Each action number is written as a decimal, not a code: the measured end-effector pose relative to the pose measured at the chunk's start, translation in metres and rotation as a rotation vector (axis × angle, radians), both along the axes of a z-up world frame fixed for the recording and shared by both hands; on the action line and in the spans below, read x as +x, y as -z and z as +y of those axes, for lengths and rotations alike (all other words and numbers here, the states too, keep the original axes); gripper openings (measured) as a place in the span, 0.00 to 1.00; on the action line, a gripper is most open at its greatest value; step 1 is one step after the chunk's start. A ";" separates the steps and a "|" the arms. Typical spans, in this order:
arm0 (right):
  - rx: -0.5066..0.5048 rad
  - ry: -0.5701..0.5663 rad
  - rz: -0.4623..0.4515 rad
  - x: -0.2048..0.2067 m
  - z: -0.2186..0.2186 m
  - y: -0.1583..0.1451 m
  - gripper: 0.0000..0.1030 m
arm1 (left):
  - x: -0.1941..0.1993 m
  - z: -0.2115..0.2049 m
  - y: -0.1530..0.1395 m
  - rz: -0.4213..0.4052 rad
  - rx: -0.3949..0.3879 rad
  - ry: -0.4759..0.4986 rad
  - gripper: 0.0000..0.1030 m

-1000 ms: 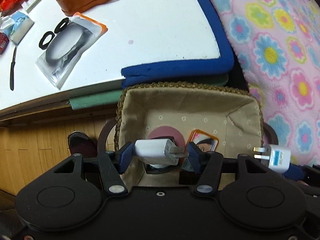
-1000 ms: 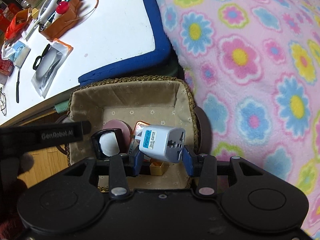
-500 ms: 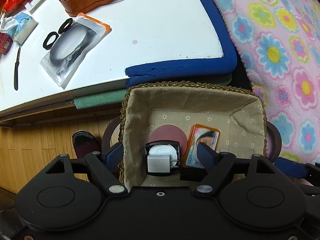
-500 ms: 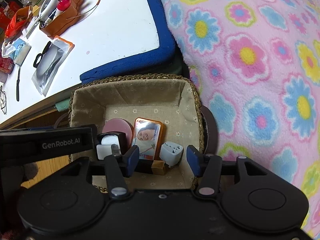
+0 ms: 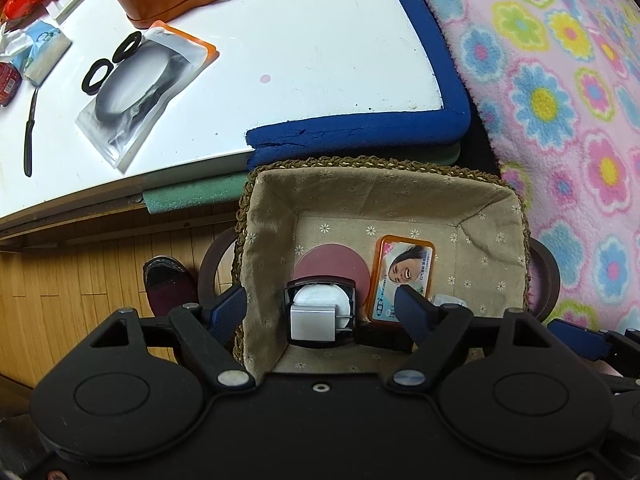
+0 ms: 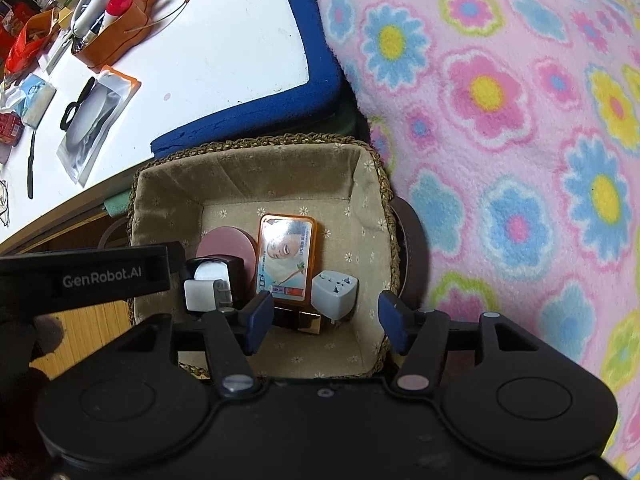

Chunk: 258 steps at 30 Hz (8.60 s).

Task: Organize rigid objects
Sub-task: 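Open the right gripper to release the adapter, then open the left to release the charger, then grasp the amber glass vial with the left gripper while the right grasps the navy grid case, then carry the vial and navy case into the basket and open both grippers, then withdraw both grippers from the basket and move back over the blanket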

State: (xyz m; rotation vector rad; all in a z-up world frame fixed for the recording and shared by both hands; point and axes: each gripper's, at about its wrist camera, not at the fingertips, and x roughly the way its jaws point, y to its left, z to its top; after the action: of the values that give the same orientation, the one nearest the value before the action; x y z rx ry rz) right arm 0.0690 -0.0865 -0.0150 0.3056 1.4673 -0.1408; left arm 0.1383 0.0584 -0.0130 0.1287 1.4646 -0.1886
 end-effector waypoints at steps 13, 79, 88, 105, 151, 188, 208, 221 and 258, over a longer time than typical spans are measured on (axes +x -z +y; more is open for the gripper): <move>0.007 -0.001 0.013 -0.002 0.004 0.006 0.58 | -0.002 -0.001 0.001 0.001 -0.002 0.004 0.75; -0.045 0.210 -0.131 -0.133 -0.120 -0.060 0.58 | -0.061 -0.072 -0.001 -0.077 0.043 0.266 0.75; -0.239 0.408 -0.144 -0.208 -0.232 -0.080 0.60 | -0.097 -0.109 -0.021 -0.102 -0.048 0.343 0.75; -0.318 0.517 -0.088 -0.267 -0.330 -0.066 0.66 | -0.152 -0.217 -0.046 -0.135 -0.043 0.571 0.75; -0.280 0.642 -0.184 -0.289 -0.375 -0.068 0.67 | -0.128 -0.416 -0.043 -0.103 -0.122 0.595 0.82; -0.345 0.579 -0.134 -0.234 -0.362 -0.049 0.86 | -0.116 -0.425 -0.031 -0.100 -0.137 0.672 0.49; -0.290 0.407 -0.235 -0.185 -0.254 -0.103 0.86 | -0.081 -0.244 -0.087 -0.164 -0.187 0.414 0.49; -0.061 0.086 -0.177 -0.064 -0.059 -0.068 0.86 | -0.032 -0.033 -0.060 -0.224 -0.064 0.039 0.49; -0.056 0.023 0.013 0.000 0.001 0.009 0.58 | -0.013 0.008 -0.008 -0.040 -0.082 -0.072 0.79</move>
State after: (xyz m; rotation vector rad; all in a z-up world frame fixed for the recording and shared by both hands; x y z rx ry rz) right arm 0.0686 -0.0860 -0.0237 0.2763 1.4706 -0.2021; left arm 0.1248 0.0661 -0.0047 0.0132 1.4173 -0.1862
